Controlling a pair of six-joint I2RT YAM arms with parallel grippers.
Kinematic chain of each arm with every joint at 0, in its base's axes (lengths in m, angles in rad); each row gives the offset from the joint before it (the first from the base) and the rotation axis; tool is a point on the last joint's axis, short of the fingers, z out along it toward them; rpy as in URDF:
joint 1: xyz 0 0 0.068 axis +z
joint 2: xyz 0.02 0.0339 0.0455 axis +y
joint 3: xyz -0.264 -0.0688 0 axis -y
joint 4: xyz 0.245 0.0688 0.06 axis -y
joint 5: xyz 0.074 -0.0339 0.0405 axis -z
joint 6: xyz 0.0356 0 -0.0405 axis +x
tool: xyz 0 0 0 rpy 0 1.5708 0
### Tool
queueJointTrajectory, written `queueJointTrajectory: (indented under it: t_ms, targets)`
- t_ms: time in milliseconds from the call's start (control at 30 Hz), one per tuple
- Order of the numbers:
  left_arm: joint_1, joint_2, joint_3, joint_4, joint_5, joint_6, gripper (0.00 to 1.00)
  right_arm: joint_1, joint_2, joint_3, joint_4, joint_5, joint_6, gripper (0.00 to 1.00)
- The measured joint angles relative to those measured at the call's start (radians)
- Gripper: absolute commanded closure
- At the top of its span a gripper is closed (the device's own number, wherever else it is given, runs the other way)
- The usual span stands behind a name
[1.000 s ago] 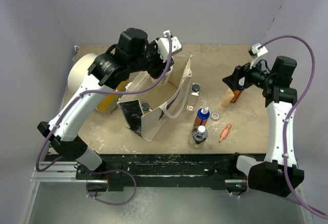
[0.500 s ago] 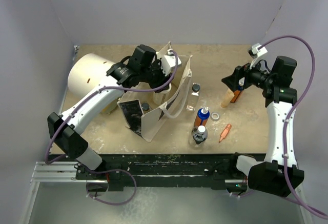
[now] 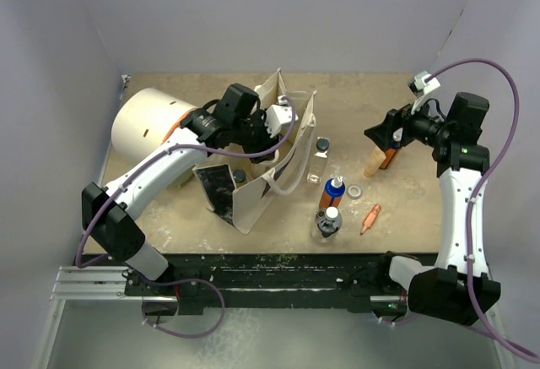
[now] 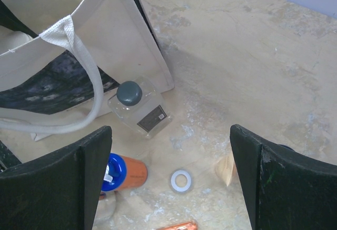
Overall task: Place the personal care products into the canvas bag
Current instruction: Place the care product in the canvas bag.
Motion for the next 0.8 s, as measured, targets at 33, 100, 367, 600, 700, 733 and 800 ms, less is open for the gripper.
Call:
queueJointTrajectory:
  t_ms: [33,100,367,600,700,733,800]
  targets:
    - [0.0,0.0,-0.01,-0.002,0.0,0.001,1.0,0.0,0.0,0.0,0.0,0.0,0.0,0.06]
    - [0.001,0.0,-0.024,-0.014,0.001,0.001,1.0,0.0,0.0,0.0,0.002,-0.001,0.0,0.06]
    - [0.002,0.0,-0.062,-0.061,0.006,0.016,1.0,0.0,0.0,0.0,0.006,-0.008,0.0,0.06]
    - [0.007,-0.002,-0.083,-0.065,0.011,0.023,1.0,0.0,0.0,0.0,0.006,-0.016,0.0,0.05]
    - [0.007,-0.008,-0.1,-0.063,0.016,0.022,1.0,0.0,0.0,0.0,0.006,-0.022,0.0,0.05]
    - [0.008,-0.012,-0.105,-0.063,0.016,0.022,1.0,0.0,0.0,0.0,0.006,-0.022,0.0,0.05]
    - [0.01,-0.017,-0.112,-0.064,0.017,0.023,1.0,0.0,0.0,0.0,0.007,-0.022,0.0,0.05]
